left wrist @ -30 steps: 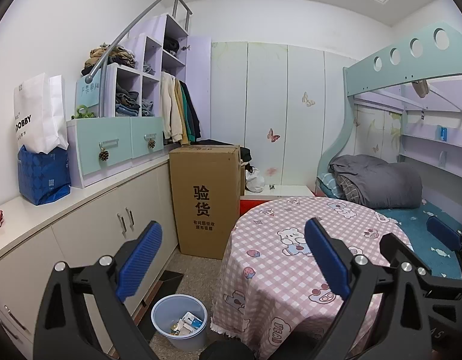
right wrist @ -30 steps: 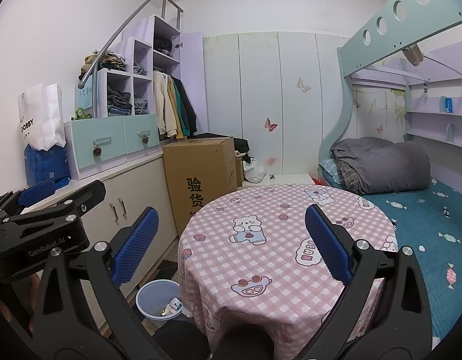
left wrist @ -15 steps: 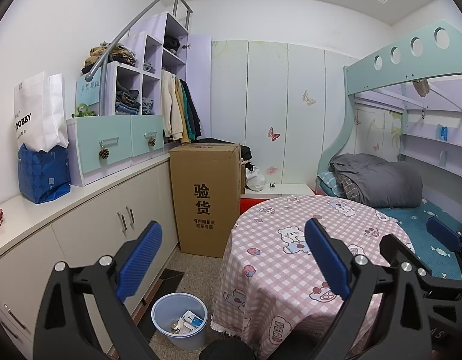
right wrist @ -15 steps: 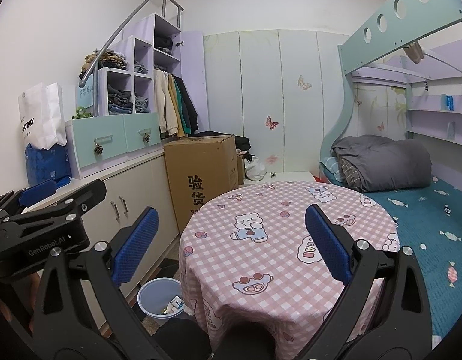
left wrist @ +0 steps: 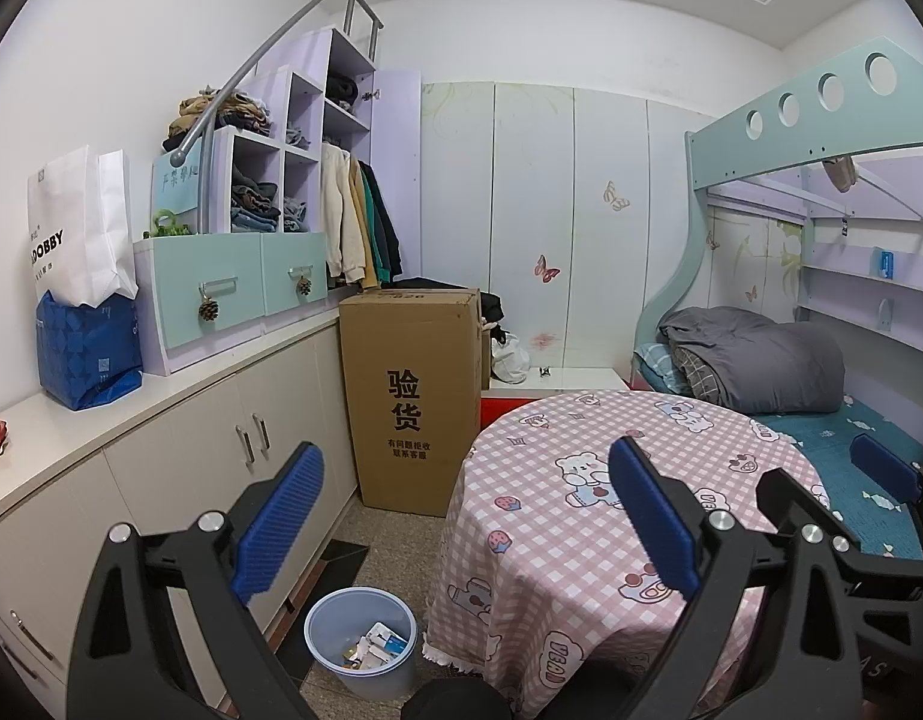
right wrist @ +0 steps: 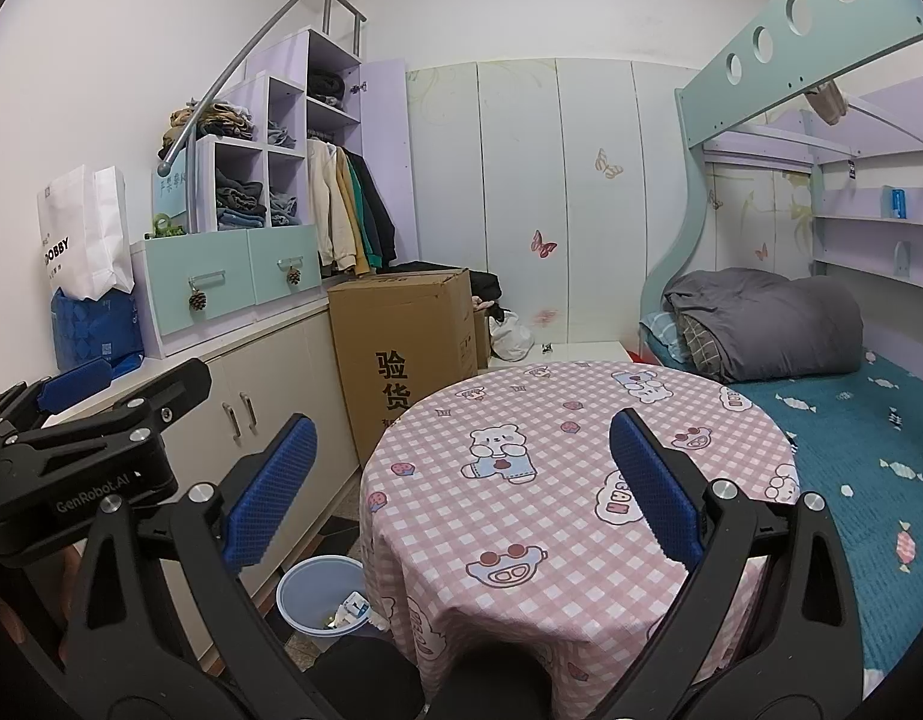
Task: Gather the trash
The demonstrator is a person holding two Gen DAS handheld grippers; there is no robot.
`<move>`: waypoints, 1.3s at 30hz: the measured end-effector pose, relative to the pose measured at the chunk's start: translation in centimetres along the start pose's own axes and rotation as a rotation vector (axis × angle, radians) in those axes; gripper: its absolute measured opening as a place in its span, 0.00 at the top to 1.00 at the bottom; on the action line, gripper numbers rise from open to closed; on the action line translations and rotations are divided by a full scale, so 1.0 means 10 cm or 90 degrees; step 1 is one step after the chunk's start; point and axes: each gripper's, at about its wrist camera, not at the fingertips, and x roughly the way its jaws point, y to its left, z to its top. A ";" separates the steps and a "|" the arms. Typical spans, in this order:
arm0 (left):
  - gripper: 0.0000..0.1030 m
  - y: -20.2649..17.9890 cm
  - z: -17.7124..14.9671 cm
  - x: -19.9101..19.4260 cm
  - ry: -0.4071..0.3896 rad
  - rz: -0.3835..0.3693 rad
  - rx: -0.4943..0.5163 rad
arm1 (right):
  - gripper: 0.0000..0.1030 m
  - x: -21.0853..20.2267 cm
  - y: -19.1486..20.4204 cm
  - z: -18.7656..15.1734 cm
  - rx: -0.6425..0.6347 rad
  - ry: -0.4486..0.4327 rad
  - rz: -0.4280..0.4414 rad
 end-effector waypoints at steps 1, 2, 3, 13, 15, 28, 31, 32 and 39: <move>0.09 0.00 0.00 0.00 -0.001 0.000 0.000 | 0.07 0.01 0.00 -0.01 0.000 0.000 0.000; 0.09 0.00 0.00 0.00 -0.001 0.001 0.000 | 0.07 0.00 0.01 -0.01 0.000 0.000 0.001; 0.09 0.00 0.00 0.00 0.000 0.001 0.000 | 0.07 0.01 0.01 -0.01 0.001 0.001 0.000; 0.09 0.01 0.00 0.00 0.000 0.000 0.001 | 0.07 0.01 0.02 -0.02 0.002 0.001 0.001; 0.09 0.01 0.00 0.00 -0.001 0.001 0.001 | 0.07 0.01 0.03 -0.02 0.002 0.001 0.002; 0.09 0.04 0.00 0.01 -0.002 0.003 0.002 | 0.07 0.00 0.07 -0.04 0.003 0.003 0.001; 0.09 0.05 0.01 0.01 -0.002 0.004 0.002 | 0.07 0.00 0.07 -0.03 0.003 0.002 0.000; 0.09 0.06 0.00 0.02 -0.002 0.004 0.002 | 0.07 0.00 0.07 -0.03 0.003 0.002 0.000; 0.09 0.06 0.00 0.01 -0.002 0.004 0.003 | 0.07 0.00 0.11 -0.04 0.003 0.005 0.002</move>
